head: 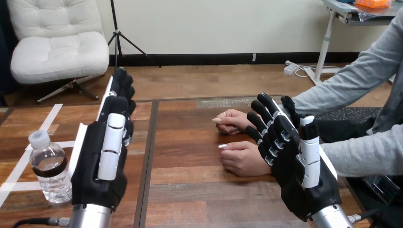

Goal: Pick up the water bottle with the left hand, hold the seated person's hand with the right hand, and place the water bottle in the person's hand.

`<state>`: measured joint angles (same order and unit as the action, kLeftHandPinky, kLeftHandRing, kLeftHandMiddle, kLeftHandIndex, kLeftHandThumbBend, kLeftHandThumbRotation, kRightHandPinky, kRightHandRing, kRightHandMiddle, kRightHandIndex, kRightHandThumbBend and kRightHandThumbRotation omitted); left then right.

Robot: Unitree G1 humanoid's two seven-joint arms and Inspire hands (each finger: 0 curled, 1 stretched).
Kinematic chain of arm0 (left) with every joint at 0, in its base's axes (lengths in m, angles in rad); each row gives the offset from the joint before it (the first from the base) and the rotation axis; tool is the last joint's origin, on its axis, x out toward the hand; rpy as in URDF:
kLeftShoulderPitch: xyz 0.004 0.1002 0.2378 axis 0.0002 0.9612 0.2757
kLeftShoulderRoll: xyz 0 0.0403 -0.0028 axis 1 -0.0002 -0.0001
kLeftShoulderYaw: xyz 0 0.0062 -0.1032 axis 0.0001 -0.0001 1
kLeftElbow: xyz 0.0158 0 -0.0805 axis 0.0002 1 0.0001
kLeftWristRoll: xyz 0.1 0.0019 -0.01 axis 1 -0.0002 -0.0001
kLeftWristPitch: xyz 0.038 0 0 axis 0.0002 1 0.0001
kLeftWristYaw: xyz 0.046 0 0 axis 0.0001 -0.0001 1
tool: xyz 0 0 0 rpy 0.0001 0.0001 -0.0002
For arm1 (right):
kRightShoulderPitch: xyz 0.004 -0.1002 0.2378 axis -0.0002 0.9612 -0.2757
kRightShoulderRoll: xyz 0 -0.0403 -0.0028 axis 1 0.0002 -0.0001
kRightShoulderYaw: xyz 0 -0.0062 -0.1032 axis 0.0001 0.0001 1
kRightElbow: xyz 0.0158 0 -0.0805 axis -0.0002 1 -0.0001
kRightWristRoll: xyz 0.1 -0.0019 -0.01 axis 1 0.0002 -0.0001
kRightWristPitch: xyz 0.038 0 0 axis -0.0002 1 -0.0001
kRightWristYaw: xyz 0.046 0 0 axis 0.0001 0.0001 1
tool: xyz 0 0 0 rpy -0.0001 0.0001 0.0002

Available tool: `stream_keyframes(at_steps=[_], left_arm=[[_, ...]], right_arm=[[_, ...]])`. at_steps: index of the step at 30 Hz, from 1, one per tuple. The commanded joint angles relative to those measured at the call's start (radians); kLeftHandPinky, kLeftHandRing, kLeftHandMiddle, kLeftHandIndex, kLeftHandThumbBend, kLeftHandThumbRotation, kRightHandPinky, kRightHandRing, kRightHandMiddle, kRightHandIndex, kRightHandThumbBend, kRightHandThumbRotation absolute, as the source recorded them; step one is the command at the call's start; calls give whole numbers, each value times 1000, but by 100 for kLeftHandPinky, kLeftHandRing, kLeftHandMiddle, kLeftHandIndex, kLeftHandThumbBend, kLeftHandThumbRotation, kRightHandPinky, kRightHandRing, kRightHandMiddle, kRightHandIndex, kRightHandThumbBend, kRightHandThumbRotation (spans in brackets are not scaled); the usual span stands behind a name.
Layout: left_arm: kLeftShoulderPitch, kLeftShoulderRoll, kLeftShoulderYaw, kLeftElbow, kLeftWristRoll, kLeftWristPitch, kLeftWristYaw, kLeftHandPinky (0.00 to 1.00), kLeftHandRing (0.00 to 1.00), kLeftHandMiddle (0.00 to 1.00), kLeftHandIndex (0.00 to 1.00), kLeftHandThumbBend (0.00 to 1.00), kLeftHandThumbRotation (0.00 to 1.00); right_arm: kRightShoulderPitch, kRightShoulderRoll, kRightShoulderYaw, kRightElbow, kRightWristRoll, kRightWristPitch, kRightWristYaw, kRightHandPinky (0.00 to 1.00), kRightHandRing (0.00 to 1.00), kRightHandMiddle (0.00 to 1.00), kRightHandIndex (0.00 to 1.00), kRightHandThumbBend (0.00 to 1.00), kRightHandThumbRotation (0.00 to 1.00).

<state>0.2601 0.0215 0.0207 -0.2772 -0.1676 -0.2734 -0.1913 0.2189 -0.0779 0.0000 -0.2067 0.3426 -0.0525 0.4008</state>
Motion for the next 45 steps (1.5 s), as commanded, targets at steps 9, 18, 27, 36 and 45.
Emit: stream_keyframes(at_steps=[9,18,27,36,45], left_arm=[[-53,23,77,-21,64,-87,78,100,96,97,96,59,92],[-79,40,139,-20,69,-116,119,100,98,98,97,65,89],[-100,53,192,-21,59,-137,145,100,99,98,97,72,88],[-114,75,236,-24,50,-141,163,99,98,97,95,76,89],[-119,91,268,-29,27,-139,157,100,99,97,95,76,90]], right_arm=[[-55,3,5,-33,13,-21,9,100,100,99,98,81,100],[-56,3,5,-31,12,-21,11,100,100,99,98,81,100],[-53,4,5,-36,13,-17,7,100,100,99,97,81,100],[-55,4,6,-36,14,-13,5,100,100,98,97,82,100],[-57,3,7,-35,17,-16,12,100,100,98,97,81,100]])
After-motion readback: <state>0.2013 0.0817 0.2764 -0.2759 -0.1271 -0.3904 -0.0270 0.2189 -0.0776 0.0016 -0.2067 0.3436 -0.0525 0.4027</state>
